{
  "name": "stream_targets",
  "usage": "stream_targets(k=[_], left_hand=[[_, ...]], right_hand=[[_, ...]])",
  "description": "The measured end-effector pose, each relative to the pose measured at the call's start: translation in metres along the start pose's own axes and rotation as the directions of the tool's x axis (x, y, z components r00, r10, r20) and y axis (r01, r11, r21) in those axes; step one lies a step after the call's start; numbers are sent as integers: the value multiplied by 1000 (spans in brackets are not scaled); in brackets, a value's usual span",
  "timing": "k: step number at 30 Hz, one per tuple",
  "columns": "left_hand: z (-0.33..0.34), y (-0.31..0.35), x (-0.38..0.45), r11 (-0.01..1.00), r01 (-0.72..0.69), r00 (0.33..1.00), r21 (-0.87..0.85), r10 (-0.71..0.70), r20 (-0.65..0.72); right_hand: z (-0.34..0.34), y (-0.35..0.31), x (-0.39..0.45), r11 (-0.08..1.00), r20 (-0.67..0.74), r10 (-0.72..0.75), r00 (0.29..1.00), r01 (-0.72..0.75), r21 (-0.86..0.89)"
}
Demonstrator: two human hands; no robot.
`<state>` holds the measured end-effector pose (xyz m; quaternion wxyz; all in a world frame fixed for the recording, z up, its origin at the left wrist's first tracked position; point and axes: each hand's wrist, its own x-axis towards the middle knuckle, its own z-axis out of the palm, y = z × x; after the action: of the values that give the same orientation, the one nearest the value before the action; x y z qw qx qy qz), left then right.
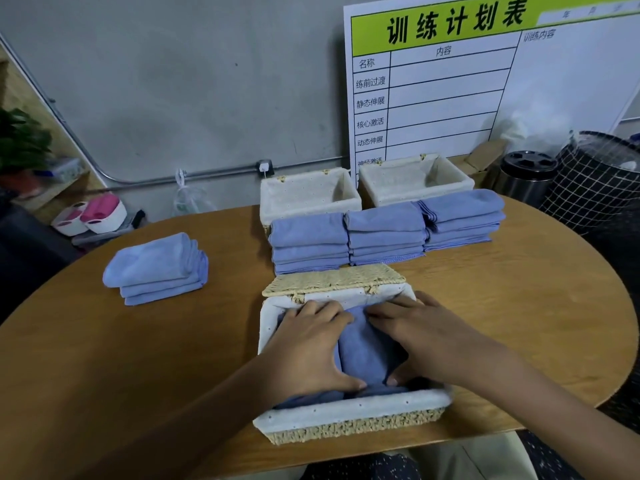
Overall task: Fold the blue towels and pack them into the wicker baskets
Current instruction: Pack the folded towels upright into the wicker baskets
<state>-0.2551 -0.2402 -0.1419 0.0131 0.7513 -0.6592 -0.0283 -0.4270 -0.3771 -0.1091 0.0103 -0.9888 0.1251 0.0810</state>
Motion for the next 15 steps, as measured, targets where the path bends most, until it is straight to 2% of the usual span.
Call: stream_targets(k=[4, 12, 15], left_hand=[[-1, -3, -2, 999, 4, 1000, -38, -3, 22], [1, 5, 2, 1000, 22, 998, 18, -24, 66], [-6, 1, 2, 999, -2, 993, -50, 8, 119]], right_hand=[[-7, 2, -6, 999, 23, 41, 999, -41, -26], [0, -14, 9, 987, 77, 73, 994, -61, -147], [-9, -4, 8, 997, 91, 37, 995, -31, -71]])
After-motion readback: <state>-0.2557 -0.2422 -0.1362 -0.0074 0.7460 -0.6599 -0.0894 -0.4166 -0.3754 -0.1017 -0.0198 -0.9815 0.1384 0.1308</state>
